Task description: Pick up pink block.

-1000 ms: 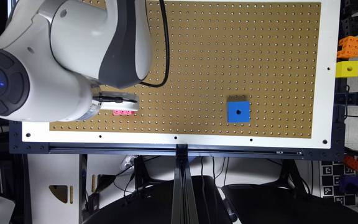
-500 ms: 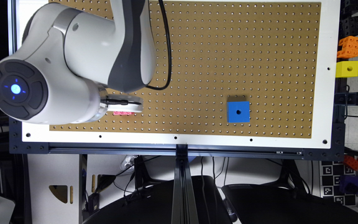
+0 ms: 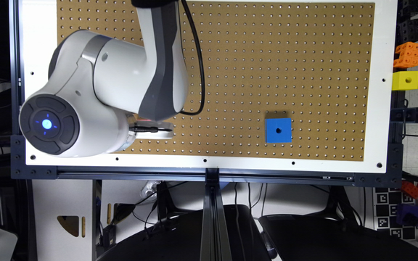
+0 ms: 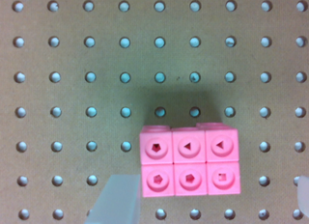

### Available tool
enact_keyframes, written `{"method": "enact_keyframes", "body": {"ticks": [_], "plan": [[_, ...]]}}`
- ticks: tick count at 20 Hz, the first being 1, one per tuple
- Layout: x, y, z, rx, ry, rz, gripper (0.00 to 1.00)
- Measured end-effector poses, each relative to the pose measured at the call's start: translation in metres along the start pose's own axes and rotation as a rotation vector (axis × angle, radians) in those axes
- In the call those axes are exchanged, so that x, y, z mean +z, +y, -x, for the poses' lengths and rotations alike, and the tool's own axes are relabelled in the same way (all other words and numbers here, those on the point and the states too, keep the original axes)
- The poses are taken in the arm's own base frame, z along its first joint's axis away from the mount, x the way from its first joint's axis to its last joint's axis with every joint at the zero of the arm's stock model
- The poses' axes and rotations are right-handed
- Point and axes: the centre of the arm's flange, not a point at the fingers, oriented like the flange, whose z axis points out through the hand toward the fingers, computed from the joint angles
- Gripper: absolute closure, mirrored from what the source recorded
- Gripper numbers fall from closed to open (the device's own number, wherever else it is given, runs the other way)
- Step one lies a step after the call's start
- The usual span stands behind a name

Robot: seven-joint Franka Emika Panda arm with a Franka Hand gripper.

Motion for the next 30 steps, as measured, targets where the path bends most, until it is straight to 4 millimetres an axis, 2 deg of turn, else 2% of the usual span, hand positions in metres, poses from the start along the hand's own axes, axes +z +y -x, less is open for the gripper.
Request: {"method": "enact_keyframes", "body": {"ticks": [5, 17, 22, 30], "plan": [[0.013, 0.002, 0.001, 0.002, -0.013, 0.007, 0.0], [0.015, 0.005, 0.0, 0.006, -0.015, 0.009, 0.0], [0.039, 0.008, 0.002, 0.008, -0.027, 0.015, 0.0], [0.062, 0.01, 0.003, 0.009, -0.025, 0.014, 0.0]]}}
